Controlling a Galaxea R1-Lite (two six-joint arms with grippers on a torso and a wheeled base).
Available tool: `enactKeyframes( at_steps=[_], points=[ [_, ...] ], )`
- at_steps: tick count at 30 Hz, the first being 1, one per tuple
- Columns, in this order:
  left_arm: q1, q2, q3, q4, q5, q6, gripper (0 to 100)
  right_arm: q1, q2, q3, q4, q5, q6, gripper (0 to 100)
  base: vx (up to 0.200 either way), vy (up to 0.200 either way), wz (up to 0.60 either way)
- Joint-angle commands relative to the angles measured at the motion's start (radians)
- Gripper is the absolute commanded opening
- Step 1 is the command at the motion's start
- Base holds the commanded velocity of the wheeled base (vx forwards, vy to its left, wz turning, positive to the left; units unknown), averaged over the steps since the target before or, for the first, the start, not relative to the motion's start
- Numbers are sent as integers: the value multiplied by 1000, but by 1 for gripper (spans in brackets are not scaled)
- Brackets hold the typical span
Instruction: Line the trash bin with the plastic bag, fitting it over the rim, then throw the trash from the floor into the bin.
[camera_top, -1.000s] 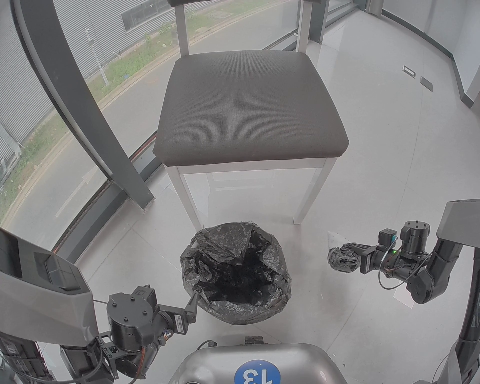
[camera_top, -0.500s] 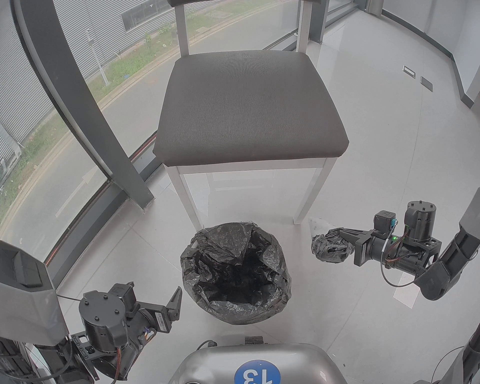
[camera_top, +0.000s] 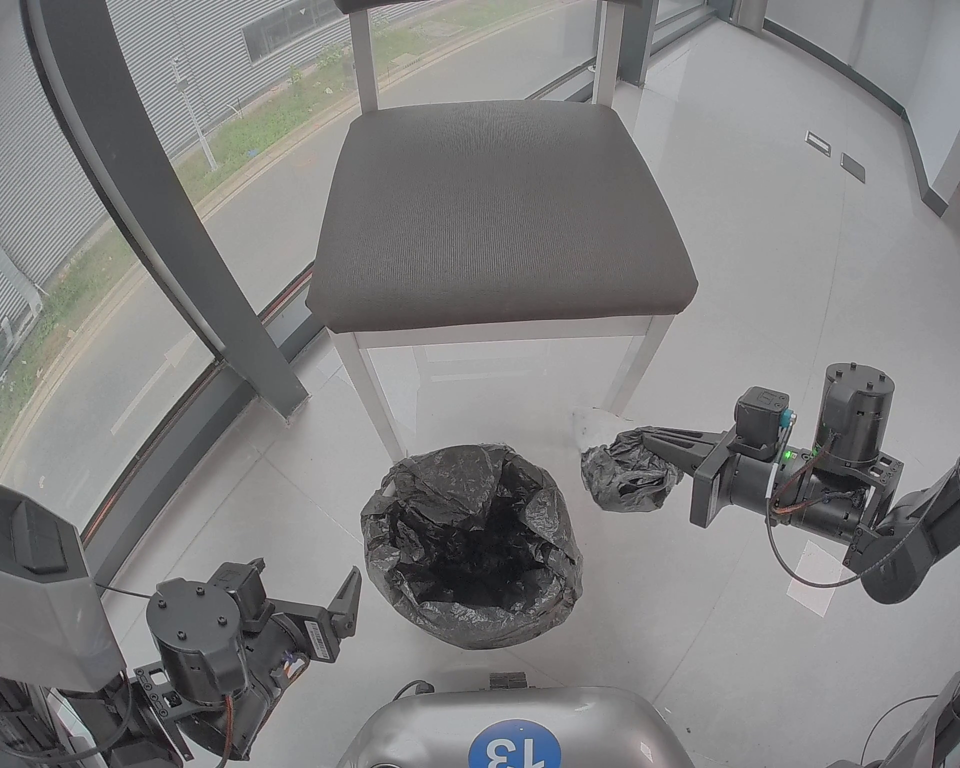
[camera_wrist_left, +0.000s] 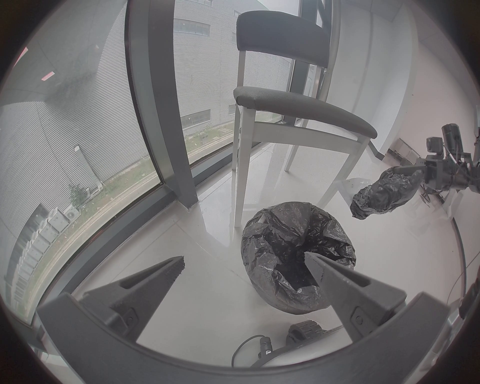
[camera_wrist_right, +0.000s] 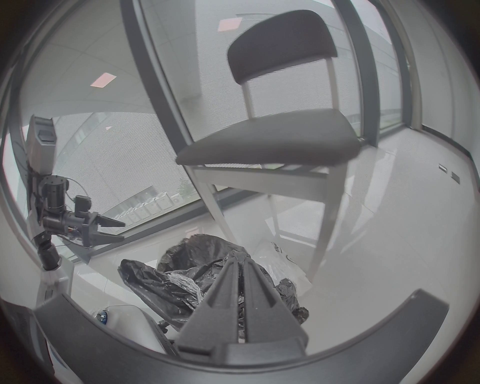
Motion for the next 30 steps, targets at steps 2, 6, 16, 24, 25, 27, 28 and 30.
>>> enactKeyframes(
  at_steps=[2, 6, 16, 24, 25, 27, 28, 30],
  points=[
    [-3, 0, 18, -18, 0, 0, 100, 86, -15, -41, 1, 1, -26, 0, 0, 0, 0],
    [-3, 0, 18, -18, 0, 0, 100, 111, -11, -72, 12, 1, -26, 0, 0, 0, 0],
    [-16, -41, 18, -18, 2, 0, 100, 189, 64, -175, 39, 3, -34, 0, 0, 0, 0],
    [-18, -63, 18, -18, 11, 1, 100, 230, 143, -257, 39, 3, -34, 0, 0, 0, 0],
    [-18, -63, 18, -18, 12, 3, 100, 235, 153, -265, 39, 3, -34, 0, 0, 0, 0],
    [-18, -64, 18, -18, 12, 1, 100, 236, 169, -274, 39, 10, -34, 0, 0, 0, 0],
    [-18, -64, 18, -18, 14, 1, 100, 236, 175, -282, 39, 17, -34, 0, 0, 0, 0],
    [-21, -66, 18, -18, 18, -2, 100, 236, 193, -308, 41, 32, -40, 0, 0, 0, 0]
  ],
)
